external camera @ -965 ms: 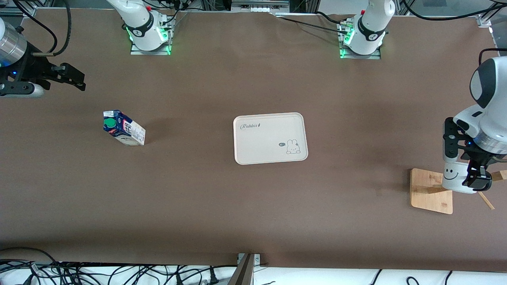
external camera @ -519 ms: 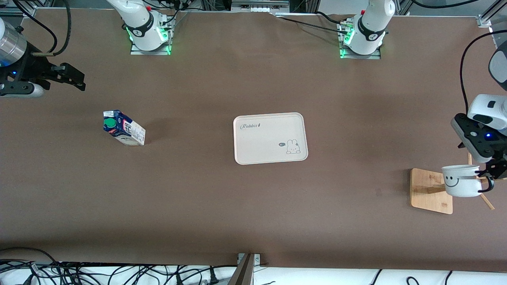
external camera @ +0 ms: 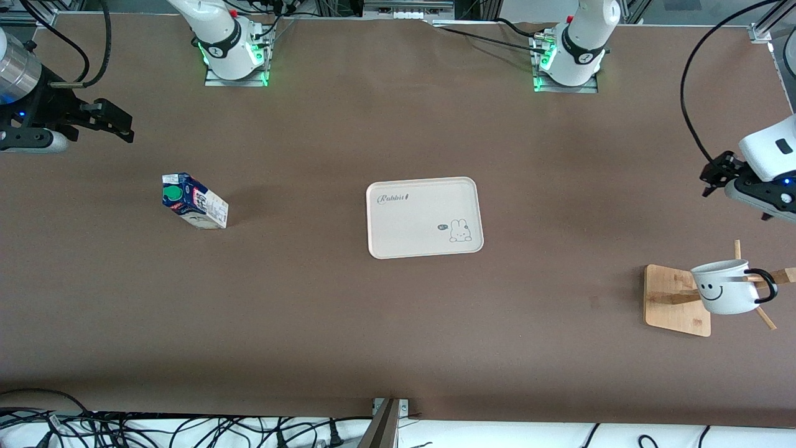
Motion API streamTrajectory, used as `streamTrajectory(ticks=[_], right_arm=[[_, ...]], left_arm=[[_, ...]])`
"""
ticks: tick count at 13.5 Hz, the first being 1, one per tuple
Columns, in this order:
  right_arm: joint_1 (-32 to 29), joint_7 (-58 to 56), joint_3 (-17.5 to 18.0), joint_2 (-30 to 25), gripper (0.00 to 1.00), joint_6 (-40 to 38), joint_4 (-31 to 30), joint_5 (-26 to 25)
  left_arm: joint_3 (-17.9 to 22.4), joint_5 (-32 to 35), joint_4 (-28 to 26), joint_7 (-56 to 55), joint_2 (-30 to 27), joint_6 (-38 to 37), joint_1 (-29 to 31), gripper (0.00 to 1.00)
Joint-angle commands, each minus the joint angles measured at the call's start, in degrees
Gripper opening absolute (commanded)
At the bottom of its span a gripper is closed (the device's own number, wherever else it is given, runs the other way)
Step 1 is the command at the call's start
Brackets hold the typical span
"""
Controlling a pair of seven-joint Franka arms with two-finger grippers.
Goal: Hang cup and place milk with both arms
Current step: 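Open the left gripper and withdraw it up from the hung mug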
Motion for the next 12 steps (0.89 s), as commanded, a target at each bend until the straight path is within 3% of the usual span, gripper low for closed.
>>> streamTrajectory(ticks=[1, 6, 9, 12], right_arm=[[-0.1, -0.5, 0.1, 0.6, 1.00, -1.3, 1.7, -0.7], [0.8, -0.5, -0.8, 1.1, 1.00, -0.9, 2.1, -1.0], [12.8, -1.0, -14.9, 1.5, 1.00, -0.7, 2.0, -0.9], [11.6, -1.2, -14.8, 1.6, 1.00, -0.7, 2.0, -0.9]], left_arm=[[0.3, -4.7, -5.9, -12.3, -5.5, -1.6, -0.6, 1.00], [0.4, -13.1, -10.8, -23.9, -7.3, -1.9, -1.2, 1.00], [0.5, -14.1, -11.6, -29.6, -5.9, -2.0, -2.6, 1.00], [0.6, -13.1, -11.1, -30.5, -6.4, -5.0, -2.7, 1.00]])
